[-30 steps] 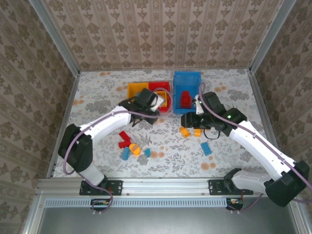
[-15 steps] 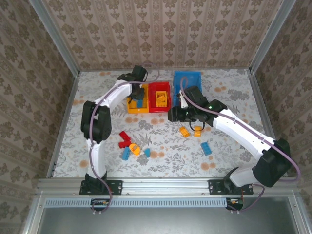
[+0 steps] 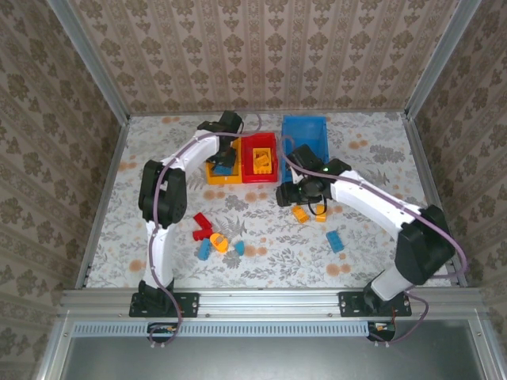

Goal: Sort the legos into containers by color

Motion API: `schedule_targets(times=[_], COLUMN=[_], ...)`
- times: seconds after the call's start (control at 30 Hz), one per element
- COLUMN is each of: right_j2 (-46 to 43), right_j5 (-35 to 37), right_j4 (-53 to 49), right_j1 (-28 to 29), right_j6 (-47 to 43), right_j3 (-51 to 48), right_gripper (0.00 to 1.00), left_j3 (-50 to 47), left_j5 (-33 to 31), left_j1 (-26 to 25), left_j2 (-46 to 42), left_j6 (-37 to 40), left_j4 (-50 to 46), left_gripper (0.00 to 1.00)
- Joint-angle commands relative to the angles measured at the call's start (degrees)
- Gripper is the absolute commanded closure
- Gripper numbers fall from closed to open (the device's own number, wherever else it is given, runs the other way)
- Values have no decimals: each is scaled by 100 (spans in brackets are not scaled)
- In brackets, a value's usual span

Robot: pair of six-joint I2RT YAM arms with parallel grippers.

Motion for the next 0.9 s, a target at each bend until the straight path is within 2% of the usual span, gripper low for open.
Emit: schedule_targets(times=[0.0,0.1,0.3,0.47,0.6,0.8,0.87], right_j2=[483,767,1169,1476,1570,1758,1782], right_j5=[532,689,822,571,464,337,279], right_j4=[-644,-607,-373,-236,-45,139,187], right_j1=[-107,-181,-250,-269,-269,-261,-243], right_j6=[-576,-750,-1114,-1054,-946,-818,-783], right_j3=[55,-7,90,74,-46,-90,-100], right_gripper=[32,30,28,38,43,59,62], left_j3=[71,-23,-733,-2051,-3225,-4308,-4512], left_j5=[-72,-54,277,777,810,957,961], left_j1=[-118,-190,-485,-845,-1243,-1630,-1734], left_j2=[-477,-764,-1801,-2962,-3789,-4657,-4859], left_j6=[-138,-292,-690,-1185,-1105,-1042,-1050], left_j4=[-236,-287,-54,560,1228,1534,1534], left_gripper=[54,46,42,40,37,37,37])
